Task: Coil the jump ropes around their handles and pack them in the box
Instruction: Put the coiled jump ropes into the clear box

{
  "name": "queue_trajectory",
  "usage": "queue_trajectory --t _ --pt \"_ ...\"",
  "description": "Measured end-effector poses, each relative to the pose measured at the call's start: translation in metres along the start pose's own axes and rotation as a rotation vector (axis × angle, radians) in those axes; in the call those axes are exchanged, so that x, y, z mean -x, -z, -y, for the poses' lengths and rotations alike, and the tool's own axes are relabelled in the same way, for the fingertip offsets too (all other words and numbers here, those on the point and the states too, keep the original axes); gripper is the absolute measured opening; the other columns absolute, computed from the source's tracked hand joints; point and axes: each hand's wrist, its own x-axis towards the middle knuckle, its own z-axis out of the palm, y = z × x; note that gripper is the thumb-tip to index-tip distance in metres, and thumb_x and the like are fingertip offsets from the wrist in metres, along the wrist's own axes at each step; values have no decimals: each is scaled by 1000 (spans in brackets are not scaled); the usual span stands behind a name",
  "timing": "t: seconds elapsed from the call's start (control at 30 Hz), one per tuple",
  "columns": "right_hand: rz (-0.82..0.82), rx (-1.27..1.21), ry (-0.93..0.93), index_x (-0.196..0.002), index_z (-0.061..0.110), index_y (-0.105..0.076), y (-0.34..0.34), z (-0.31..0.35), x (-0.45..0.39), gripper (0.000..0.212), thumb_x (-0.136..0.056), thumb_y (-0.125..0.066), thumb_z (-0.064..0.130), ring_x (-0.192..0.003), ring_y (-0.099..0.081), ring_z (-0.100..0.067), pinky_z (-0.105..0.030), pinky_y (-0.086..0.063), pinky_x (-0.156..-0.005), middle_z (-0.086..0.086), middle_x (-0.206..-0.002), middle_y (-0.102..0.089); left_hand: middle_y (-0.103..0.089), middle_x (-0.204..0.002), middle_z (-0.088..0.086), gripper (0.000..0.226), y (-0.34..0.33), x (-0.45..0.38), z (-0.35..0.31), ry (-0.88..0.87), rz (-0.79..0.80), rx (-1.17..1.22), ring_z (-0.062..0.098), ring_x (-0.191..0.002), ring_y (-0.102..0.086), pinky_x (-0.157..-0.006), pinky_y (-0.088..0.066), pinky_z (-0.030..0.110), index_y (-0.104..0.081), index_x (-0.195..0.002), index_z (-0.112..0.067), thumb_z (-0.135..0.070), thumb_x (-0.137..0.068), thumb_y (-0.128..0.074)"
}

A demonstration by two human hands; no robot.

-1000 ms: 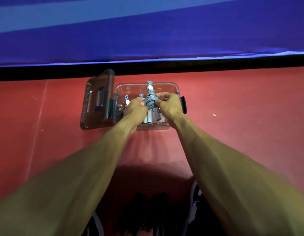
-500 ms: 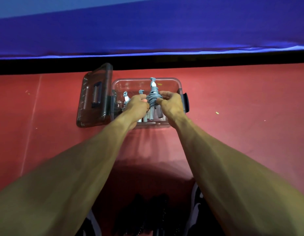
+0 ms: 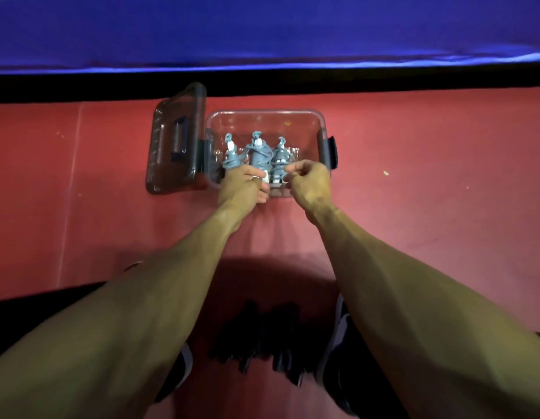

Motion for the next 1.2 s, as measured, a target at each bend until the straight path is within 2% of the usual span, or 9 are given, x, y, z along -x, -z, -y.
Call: queue_trajectory --t 0.1,0.23,0.4,0.53,0.73,0.87,0.97,1.03,1.2 --pt "125 50 -66 -80 10 -64 -1 -16 33 17 -89 -58 -2 -65 -63 -19 -28 -52 -59 -9 -76 -68 -67 -75 10 27 -2 29 21 15 52 -81 20 -63 -63 -61 -55 29 -61 -84 -15 7 -93 -48" --pt "353 183 -185 -93 -8 -67 -9 -51 73 12 -90 -56 -8 -51 -55 -17 -21 -43 -42 -15 -68 -60 -72 -86 7 24 -6 54 63 79 120 -314 24 -81 -69 -79 -57 33 -63 -85 -24 -1 -90 -57" --pt "547 438 -239 -97 2 -70 -15 -106 104 16 -94 -55 -2 -51 -55 -13 -25 -48 -46 -12 -75 -61 -72 -111 12 22 5 76 122 189 179 -590 25 -107 -66 -88 -47 27 -70 -110 -9 -4 -90 -63" --pt "587 523 -228 -77 16 -64 -28 -140 115 20 -87 -60 0 -58 -54 -14 -35 -51 -63 -1 -69 -58 -66 -125 17 42 22 82 158 273 367 -817 30 -114 -62 -88 -47 33 -61 -124 -6 -10 -84 -74" --pt "774 703 -274 -84 6 -69 -47 -156 111 11 -90 -69 16 -78 -60 -24 -39 -54 -73 -7 -77 -61 -56 -134 20 70 26 89 206 344 555 -1023 37 -121 -56 -91 -48 40 -48 -130 -2 -23 -75 -86" --pt "777 772 -248 -114 4 -71 -55 -162 111 30 -89 -73 21 -105 -64 -27 -34 -51 -85 -12 -112 -69 -54 -128 25 50 19 92 223 277 498 -1009 45 -118 -55 -84 -44 42 -46 -120 1 -17 -82 -75" --pt "729 737 -243 -119 7 -70 -56 -168 112 34 -89 -74 23 -105 -62 -23 -27 -44 -76 -8 -111 -66 -55 -128 24 41 18 90 229 254 492 -989 45 -115 -56 -79 -41 38 -51 -117 0 -16 -84 -69" --pt "679 676 -258 -123 12 -68 -55 -169 112 39 -86 -76 24 -110 -61 -20 -21 -39 -78 -5 -117 -64 -52 -129 26 38 19 90 229 252 462 -958 45 -116 -54 -83 -42 40 -50 -117 1 -12 -85 -66" --pt "455 333 -268 -116 7 -69 -61 -150 100 34 -83 -75 5 -97 -63 -19 -18 -51 -74 -4 -102 -66 -39 -134 27 46 18 75 200 241 262 -783 42 -121 -48 -92 -39 39 -43 -127 5 -7 -89 -65"
